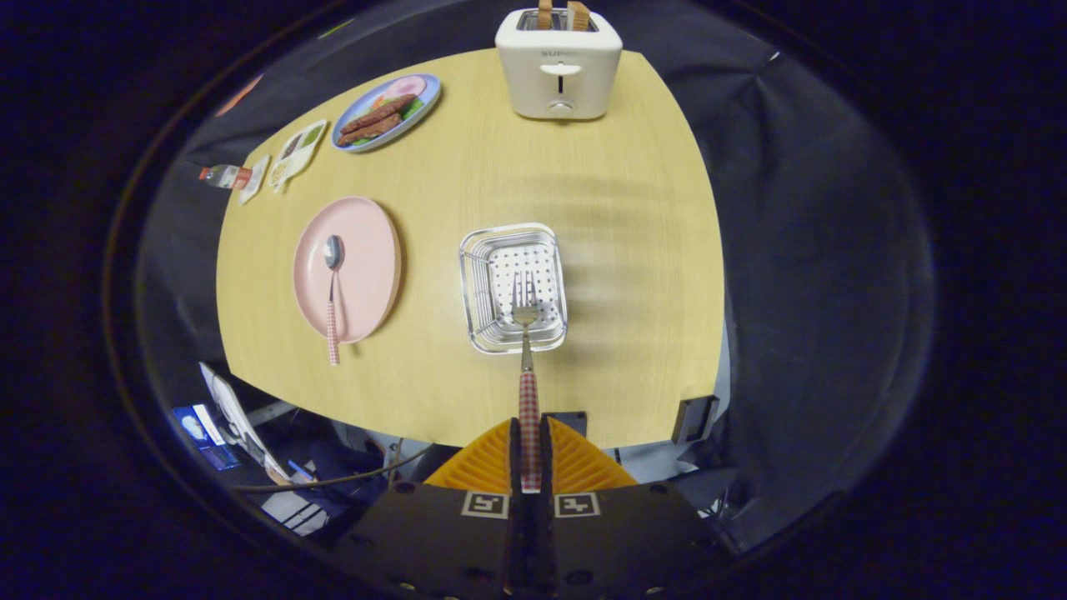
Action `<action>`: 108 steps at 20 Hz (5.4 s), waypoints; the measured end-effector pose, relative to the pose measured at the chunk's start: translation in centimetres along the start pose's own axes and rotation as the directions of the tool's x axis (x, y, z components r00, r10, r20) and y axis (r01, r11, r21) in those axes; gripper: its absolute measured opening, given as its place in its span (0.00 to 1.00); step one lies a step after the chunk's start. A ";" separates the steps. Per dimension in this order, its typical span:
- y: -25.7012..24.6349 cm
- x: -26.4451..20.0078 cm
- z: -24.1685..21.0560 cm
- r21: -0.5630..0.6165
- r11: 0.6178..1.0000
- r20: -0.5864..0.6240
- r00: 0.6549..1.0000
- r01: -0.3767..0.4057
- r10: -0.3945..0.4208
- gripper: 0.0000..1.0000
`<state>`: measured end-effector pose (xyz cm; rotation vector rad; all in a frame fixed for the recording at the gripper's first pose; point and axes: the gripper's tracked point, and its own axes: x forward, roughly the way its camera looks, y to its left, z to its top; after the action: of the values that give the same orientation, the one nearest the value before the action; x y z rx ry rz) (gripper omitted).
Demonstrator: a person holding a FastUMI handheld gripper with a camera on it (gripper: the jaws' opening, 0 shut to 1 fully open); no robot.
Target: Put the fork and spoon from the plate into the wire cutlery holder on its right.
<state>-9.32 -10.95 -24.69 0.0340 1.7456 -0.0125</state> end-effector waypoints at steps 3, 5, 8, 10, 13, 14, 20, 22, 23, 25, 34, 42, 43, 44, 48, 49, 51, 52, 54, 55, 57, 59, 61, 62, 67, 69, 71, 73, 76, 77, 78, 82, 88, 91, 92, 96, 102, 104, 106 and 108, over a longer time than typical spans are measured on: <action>0.0 0.3 1.1 0.009 1.000 -0.008 1.000 -0.010 0.010 0.07; 0.3 0.3 2.1 0.024 0.999 0.013 1.000 -0.026 0.026 0.13; 0.9 0.0 3.5 0.028 0.998 0.078 0.996 -0.055 0.053 0.40; 1.0 -0.8 4.3 0.021 0.998 0.144 0.988 -0.060 0.057 0.53; 2.3 -2.9 5.6 -0.019 0.995 0.300 0.948 -0.102 0.103 0.75; 3.1 -3.8 6.0 -0.033 0.991 0.359 0.924 -0.130 0.134 0.83; 9.0 -9.0 7.3 -0.142 0.970 0.665 0.708 -0.195 0.240 0.96; 10.9 -10.1 6.9 -0.188 0.970 0.741 0.626 -0.153 0.242 0.96; 11.8 -10.4 6.5 -0.205 0.971 0.772 0.589 -0.124 0.238 0.96; 14.5 -10.3 5.3 -0.230 0.967 0.805 0.537 -0.113 0.254 0.97; 23.1 -0.5 3.9 -0.242 0.968 0.811 0.534 -0.065 0.239 0.97; 25.5 8.8 4.5 -0.238 0.971 0.746 0.641 0.003 0.181 0.97; 25.7 9.4 4.5 -0.237 0.971 0.743 0.645 0.008 0.176 0.95; 25.9 9.9 4.8 -0.237 0.971 0.741 0.649 0.013 0.172 0.95; 26.4 11.5 5.6 -0.240 0.970 0.729 0.668 0.040 0.153 0.94; 26.4 12.0 5.6 -0.237 0.971 0.722 0.676 0.042 0.147 0.92; 26.4 12.9 5.8 -0.233 0.971 0.709 0.693 0.051 0.134 0.86; 26.3 13.3 5.9 -0.228 0.972 0.703 0.700 0.054 0.126 0.83; 26.3 13.7 5.7 -0.217 0.975 0.697 0.707 0.048 0.121 0.72; 26.2 13.8 5.7 -0.213 0.976 0.694 0.710 0.048 0.117 0.66; 26.2 14.0 5.6 -0.214 0.975 0.687 0.718 0.056 0.110 0.51; 26.0 14.4 5.5 -0.221 0.973 0.675 0.730 0.065 0.104 0.36; 26.0 14.3 5.6 -0.245 0.966 0.675 0.729 0.082 0.110 0.31; 25.5 14.0 5.8 -0.251 0.962 0.673 0.734 0.109 0.092 0.31; 24.4 14.1 5.8 -0.246 0.960 0.657 0.751 0.135 0.063 0.03; 24.2 13.2 5.6 -0.245 0.964 0.645 0.760 0.103 0.083 0.03; 23.8 11.6 5.4 -0.234 0.970 0.636 0.766 0.068 0.100 0.03; 22.9 9.3 5.1 -0.217 0.976 0.622 0.774 0.023 0.120 0.03; 20.8 5.5 4.3 -0.199 0.979 0.599 0.784 -0.049 0.161 0.03; 19.5 4.0 4.2 -0.196 0.980 0.603 0.782 -0.045 0.156 0.03; 18.0 2.6 4.0 -0.188 0.981 0.610 0.779 -0.039 0.147 0.02; 11.2 -2.0 3.1 -0.130 0.991 0.611 0.788 -0.004 0.084 0.03; 2.7 -4.0 1.0 -0.088 0.994 0.541 0.841 0.057 0.000 0.03; 1.2 -2.6 0.2 -0.100 0.993 0.463 0.887 0.063 -0.009 0.03; 1.0 -2.2 -0.3 -0.110 0.992 0.436 0.900 0.063 -0.009 0.02; 0.1 -1.1 -0.4 -0.112 0.992 0.345 0.938 0.062 -0.020 0.03; 0.4 0.1 0.0 -0.113 0.992 0.205 0.979 0.047 -0.023 0.02; 0.5 0.4 0.1 -0.103 0.993 0.159 0.987 0.056 -0.039 0.03; 0.5 0.7 0.6 -0.098 0.994 0.129 0.991 0.056 -0.043 0.03; 0.6 0.8 0.9 -0.091 0.994 0.098 0.994 0.057 -0.048 0.03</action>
<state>-8.56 -10.35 -25.65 -0.0805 1.6489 0.0289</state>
